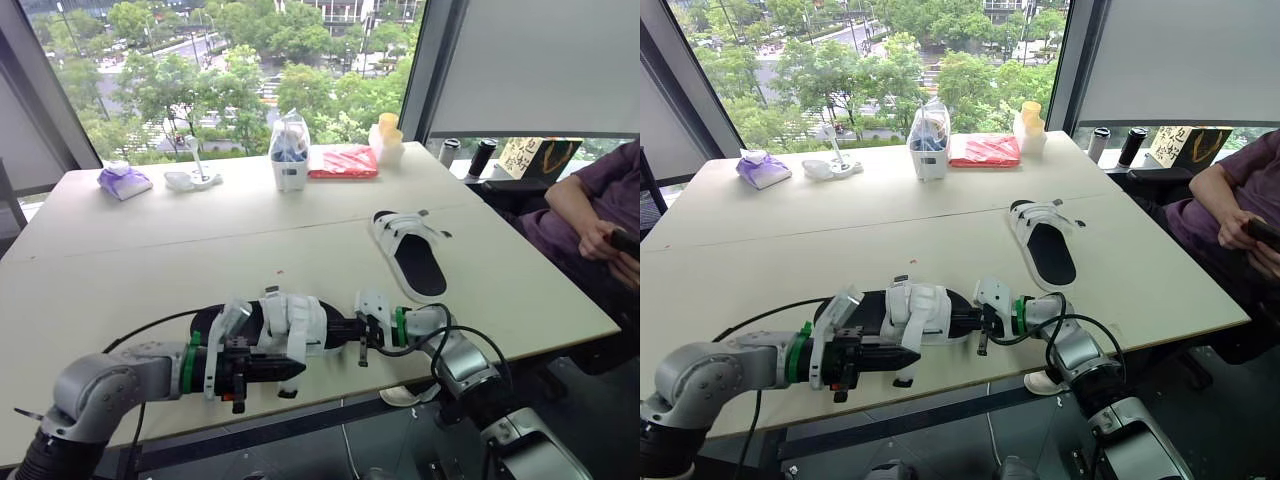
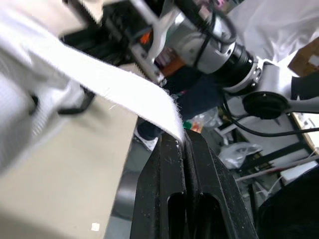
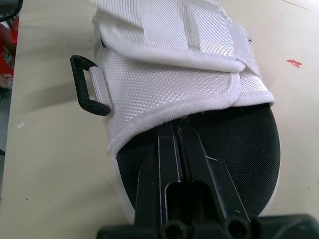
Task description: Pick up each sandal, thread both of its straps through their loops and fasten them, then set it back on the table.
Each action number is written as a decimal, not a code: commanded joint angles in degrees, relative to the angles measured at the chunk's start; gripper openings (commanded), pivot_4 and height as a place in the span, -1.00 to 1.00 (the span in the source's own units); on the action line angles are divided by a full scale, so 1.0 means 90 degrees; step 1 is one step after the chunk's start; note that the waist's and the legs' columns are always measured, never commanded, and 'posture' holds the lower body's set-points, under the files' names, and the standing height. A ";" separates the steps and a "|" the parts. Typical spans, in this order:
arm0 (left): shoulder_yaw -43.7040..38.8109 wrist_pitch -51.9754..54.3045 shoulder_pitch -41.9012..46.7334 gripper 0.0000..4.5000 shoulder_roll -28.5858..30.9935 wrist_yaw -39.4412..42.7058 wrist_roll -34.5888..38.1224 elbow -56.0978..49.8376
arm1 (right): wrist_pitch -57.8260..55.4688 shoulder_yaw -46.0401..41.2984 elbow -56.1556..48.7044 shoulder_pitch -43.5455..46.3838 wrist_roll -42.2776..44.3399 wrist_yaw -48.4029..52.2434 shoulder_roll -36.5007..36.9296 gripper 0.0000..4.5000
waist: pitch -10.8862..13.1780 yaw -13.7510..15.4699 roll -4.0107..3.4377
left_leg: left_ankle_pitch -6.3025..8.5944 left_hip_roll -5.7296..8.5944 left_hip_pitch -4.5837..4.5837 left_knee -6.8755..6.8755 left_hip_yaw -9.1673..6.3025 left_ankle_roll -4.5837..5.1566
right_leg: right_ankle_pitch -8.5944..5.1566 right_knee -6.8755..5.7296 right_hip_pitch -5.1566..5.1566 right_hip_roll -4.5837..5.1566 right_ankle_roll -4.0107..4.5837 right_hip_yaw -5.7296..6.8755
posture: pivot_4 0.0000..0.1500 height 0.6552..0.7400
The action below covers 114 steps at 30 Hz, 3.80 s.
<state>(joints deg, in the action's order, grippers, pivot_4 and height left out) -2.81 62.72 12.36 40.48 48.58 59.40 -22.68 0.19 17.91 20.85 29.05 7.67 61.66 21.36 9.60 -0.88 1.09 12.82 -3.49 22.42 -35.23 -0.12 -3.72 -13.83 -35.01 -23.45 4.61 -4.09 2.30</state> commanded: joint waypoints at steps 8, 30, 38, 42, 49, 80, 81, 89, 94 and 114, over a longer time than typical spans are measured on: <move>0.0459 -0.1111 0.1125 -0.98 0.0236 0.1057 -0.1134 0.0994 | -0.0097 0.0401 0.0791 -0.0188 -0.0650 -0.0120 0.0078 -1.00 | 0.0000 -0.0003 0.0000 | 0.0000 -0.0002 -0.0004 -0.0003 -0.0001 -0.0001 | 0.0000 0.0000 -0.0007 -0.0003 0.0001 0.0000 | 1.00 1.00; 0.0719 -0.0794 0.2210 -0.98 -0.1299 0.1377 -0.1652 0.3025 | -0.0173 0.0357 0.0737 -0.0249 -0.0613 -0.0253 0.0032 -1.00 | -0.0003 -0.0014 0.0003 | -0.0003 -0.0002 -0.0007 -0.0007 -0.0008 0.0004 | 0.0001 -0.0017 0.0020 -0.0012 -0.0001 -0.0001 | 1.00 1.00; 0.0732 -0.1074 0.1974 -0.98 -0.1409 0.1319 -0.1962 0.3047 | -0.0166 0.0364 0.0751 -0.0224 -0.0594 -0.0257 0.0000 -1.00 | -0.0004 -0.0011 0.0003 | -0.0003 -0.0002 -0.0010 -0.0008 -0.0007 0.0004 | 0.0001 -0.0014 0.0020 -0.0008 0.0000 -0.0001 | 1.00 1.00; 0.0813 -0.1149 0.1839 -0.98 -0.1346 0.1360 -0.2061 0.2933 | -0.0155 0.0372 0.0768 -0.0207 -0.0598 -0.0250 -0.0002 -1.00 | -0.0005 -0.0014 0.0002 | -0.0003 -0.0002 -0.0012 -0.0008 -0.0007 0.0004 | 0.0001 -0.0014 0.0017 -0.0008 0.0000 -0.0001 | 1.00 1.00; 0.0480 -0.1100 0.1730 -0.98 -0.1557 0.1030 -0.1911 0.2974 | -0.0146 0.0379 0.0762 -0.0225 -0.0599 -0.0238 0.0003 -1.00 | -0.0005 -0.0013 0.0001 | -0.0002 -0.0002 -0.0013 -0.0008 -0.0007 0.0003 | 0.0001 -0.0013 0.0010 -0.0007 0.0000 0.0000 | 1.00 1.00; 0.0835 -0.1232 0.1238 -0.98 -0.1272 0.1270 -0.2271 0.2790 | -0.0076 0.0402 0.0861 -0.0178 -0.0641 -0.0241 -0.0026 -1.00 | -0.0009 -0.0038 -0.0004 | -0.0001 -0.0003 -0.0017 -0.0006 -0.0007 0.0001 | 0.0000 -0.0004 0.0002 -0.0006 0.0000 0.0000 | 1.00 1.00; 0.0941 -0.1347 0.1186 -0.98 -0.1214 0.1323 -0.2380 0.2752 | -0.0074 0.0400 0.0868 -0.0174 -0.0643 -0.0241 -0.0025 -1.00 | -0.0009 -0.0035 -0.0004 | -0.0001 -0.0003 -0.0017 -0.0004 -0.0006 0.0001 | 0.0000 -0.0004 0.0001 -0.0006 0.0000 0.0000 | 1.00 1.00; 0.1066 -0.1577 0.1128 -0.98 -0.1170 0.1403 -0.2511 0.2440 | -0.0052 0.0402 0.0919 -0.0155 -0.0651 -0.0221 -0.0027 -1.00 | -0.0019 -0.0032 -0.0016 | 0.0009 -0.0005 -0.0018 -0.0001 -0.0006 -0.0016 | 0.0000 0.0006 -0.0002 -0.0003 0.0001 0.0000 | 1.00 1.00; 0.0839 -0.1534 0.1112 -0.87 -0.1096 0.1347 -0.2421 0.2244 | -0.0039 0.0398 0.0960 -0.0136 -0.0655 -0.0220 -0.0030 -1.00 | -0.0019 -0.0038 -0.0016 | 0.0011 -0.0005 -0.0017 0.0001 -0.0004 -0.0019 | 0.0000 0.0010 -0.0004 -0.0002 0.0001 0.0000 | 1.00 1.00; 0.0009 -0.1593 -0.0780 0.23 0.0141 0.0578 -0.2045 -0.0552 | 0.0172 0.0377 0.1356 0.0018 -0.0686 -0.0131 -0.0035 -1.00 | -0.0010 -0.0037 -0.0032 | 0.0015 -0.0014 -0.0007 0.0011 0.0000 -0.0024 | 0.0004 0.0112 -0.0016 0.0012 0.0007 0.0006 | 1.00 1.00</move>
<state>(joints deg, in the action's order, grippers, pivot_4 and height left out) -2.95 48.38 5.21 42.12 54.25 40.02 -26.86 4.25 18.83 26.02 31.71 6.48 61.26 20.19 9.50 -1.21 0.80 12.96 -3.62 22.38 -35.14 -0.12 -3.94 -13.79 -33.94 -23.62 4.72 -4.03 2.37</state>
